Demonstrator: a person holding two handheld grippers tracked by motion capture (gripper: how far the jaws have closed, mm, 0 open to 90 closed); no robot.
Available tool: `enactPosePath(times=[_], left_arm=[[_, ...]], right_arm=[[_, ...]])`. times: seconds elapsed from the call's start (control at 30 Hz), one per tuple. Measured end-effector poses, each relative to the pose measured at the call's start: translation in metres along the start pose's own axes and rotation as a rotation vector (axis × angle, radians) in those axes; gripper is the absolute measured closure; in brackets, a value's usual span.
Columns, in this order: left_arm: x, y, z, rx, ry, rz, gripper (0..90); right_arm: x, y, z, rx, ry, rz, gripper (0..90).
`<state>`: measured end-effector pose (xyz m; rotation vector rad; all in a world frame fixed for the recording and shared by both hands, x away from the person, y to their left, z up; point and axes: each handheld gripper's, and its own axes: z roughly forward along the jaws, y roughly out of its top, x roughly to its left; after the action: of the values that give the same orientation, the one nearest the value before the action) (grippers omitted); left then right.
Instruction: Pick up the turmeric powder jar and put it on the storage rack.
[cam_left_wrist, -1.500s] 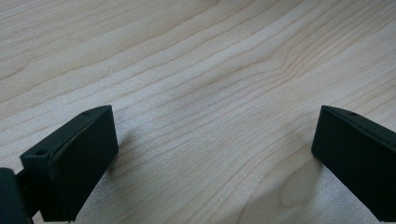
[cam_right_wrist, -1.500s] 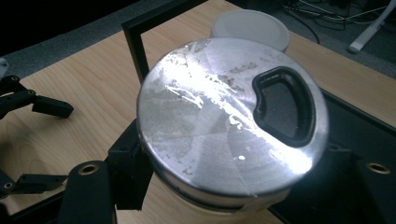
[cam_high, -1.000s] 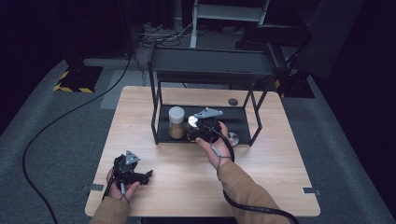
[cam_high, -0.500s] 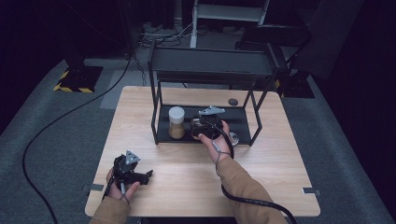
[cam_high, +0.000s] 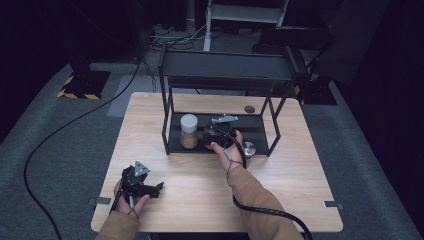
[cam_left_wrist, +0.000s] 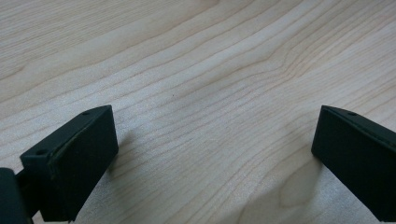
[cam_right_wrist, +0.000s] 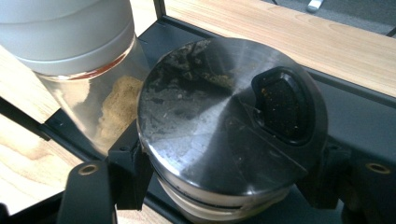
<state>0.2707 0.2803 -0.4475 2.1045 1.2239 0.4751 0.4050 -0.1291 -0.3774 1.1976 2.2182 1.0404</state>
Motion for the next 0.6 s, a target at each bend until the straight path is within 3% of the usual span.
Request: enactPosePath(times=[0.5, 0.6], left_arm=[[0.000, 0.000, 0.000, 0.000, 0.001, -0.001, 0.3], [0.000, 0.000, 0.000, 0.000, 0.001, -0.001, 0.3]], right_arm=[[-0.003, -0.002, 0.012, 0.018, -0.005, 0.012, 31.4], [-0.003, 0.001, 0.011, 0.028, -0.004, 0.014, 19.9]])
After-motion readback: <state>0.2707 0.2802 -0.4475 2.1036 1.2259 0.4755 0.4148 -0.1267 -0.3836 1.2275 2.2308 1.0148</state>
